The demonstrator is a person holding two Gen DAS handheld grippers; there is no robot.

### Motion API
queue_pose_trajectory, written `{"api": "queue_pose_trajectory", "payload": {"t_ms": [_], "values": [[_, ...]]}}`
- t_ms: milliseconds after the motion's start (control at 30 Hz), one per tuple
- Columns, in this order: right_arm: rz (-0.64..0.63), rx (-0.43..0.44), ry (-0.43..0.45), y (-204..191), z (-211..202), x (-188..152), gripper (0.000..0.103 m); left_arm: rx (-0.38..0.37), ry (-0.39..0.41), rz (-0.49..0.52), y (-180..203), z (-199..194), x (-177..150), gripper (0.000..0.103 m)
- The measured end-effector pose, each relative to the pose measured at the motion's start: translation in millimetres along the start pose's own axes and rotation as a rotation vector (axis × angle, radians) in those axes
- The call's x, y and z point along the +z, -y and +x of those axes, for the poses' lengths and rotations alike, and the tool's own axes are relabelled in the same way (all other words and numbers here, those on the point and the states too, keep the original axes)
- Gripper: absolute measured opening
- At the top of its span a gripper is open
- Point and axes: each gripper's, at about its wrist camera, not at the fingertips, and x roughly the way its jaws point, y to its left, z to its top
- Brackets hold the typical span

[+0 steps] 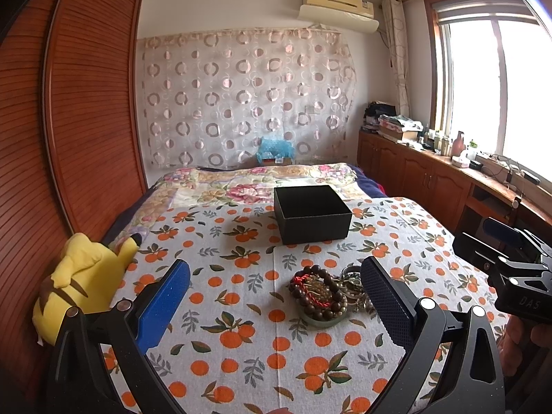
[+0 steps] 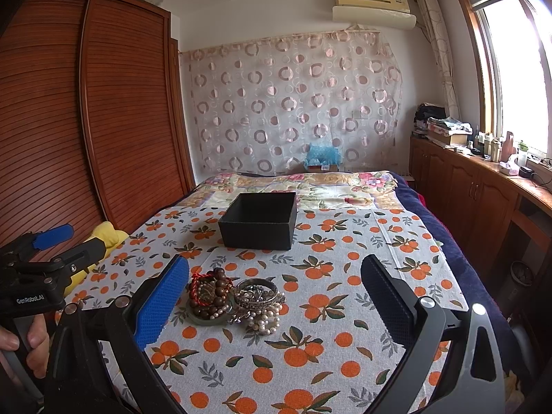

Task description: Organize jewelry

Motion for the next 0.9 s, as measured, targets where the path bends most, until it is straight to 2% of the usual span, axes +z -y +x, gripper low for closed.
{"api": "queue_pose_trajectory", "payload": {"t_ms": [600, 900], "values": [[0.001, 0.000, -0.001, 0.8, 0.2, -0.6, 0.101, -0.004, 0.001, -0.001, 4.1, -2.9, -0.6, 0.096], [0.005, 0.004, -0.019, -0.6, 7.1, -6.2, 0.101, -0.012, -0.030, -0.001, 4.1, 5.9, -4.4, 0.096]]}}
